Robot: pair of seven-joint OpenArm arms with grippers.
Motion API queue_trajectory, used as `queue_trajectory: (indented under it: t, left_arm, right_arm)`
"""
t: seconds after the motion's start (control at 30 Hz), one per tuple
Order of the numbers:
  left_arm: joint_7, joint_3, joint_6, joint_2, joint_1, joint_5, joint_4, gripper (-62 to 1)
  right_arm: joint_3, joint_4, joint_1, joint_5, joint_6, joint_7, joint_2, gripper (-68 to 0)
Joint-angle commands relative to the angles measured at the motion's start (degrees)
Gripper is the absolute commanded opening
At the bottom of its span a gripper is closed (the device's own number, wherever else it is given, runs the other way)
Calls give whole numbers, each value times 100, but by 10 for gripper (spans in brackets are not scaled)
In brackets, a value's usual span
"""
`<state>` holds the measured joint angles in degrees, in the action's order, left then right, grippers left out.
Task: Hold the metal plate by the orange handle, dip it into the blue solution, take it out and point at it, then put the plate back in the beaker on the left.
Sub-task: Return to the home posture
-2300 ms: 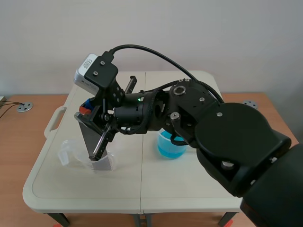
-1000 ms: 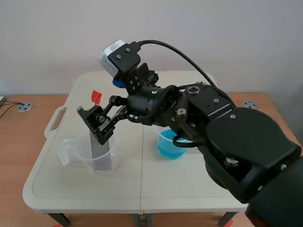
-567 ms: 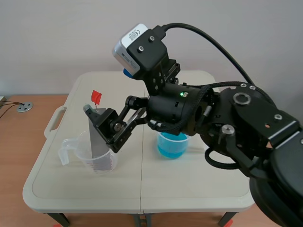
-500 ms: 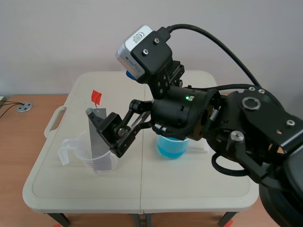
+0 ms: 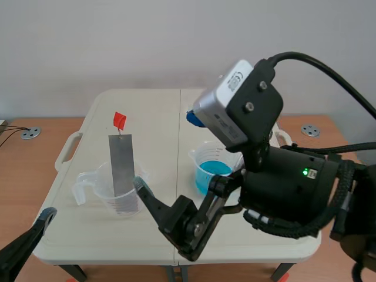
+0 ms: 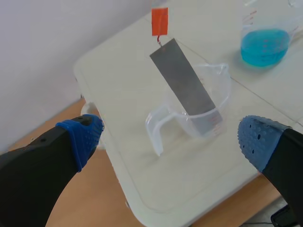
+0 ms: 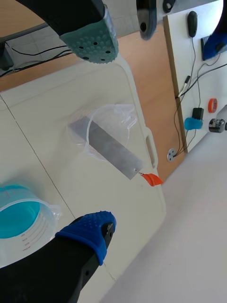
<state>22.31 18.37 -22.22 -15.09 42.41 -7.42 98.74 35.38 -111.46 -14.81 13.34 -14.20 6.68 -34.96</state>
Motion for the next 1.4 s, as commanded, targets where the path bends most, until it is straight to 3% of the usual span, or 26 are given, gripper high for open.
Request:
queue_trajectory:
  t: [0.0,0.2,0.33,0.6,0.8,1.17,1.3,1.37]
  left_arm:
    - [9,-59,22,-13,-98,98,66,8]
    - [-446,-382,170,-13,-457,411,66,8]
    - [-595,-579,376,7,-656,590,66,8]
    - [-883,-1040,970,13,-1106,640,66,6]
    - [-1086,-1390,1364,13,-1340,638,66,6]
    - [-1484,-1836,1408,-37,-1707,636,66,6]
    - [-1467,-2074,1427,-262,-1784,640,66,6]
    - [-1429,-2227,1585,-426,-1786,675,66,6]
  right_arm:
    - [-28,-243,-109,42,138,105,-151,-22]
    - [-396,-669,-846,39,286,170,-474,-22]
    - [-706,-765,-1307,-96,286,186,-450,-23]
    - [-1473,-776,-1915,-422,282,205,-61,-23]
    - [-1644,-776,-2063,-413,321,111,140,-23]
    - [-1685,-776,-2072,-393,522,-205,341,-23]
    - [-1683,-776,-2074,-393,522,-299,404,-23]
    - [-1683,-776,-2074,-389,522,-343,404,-23]
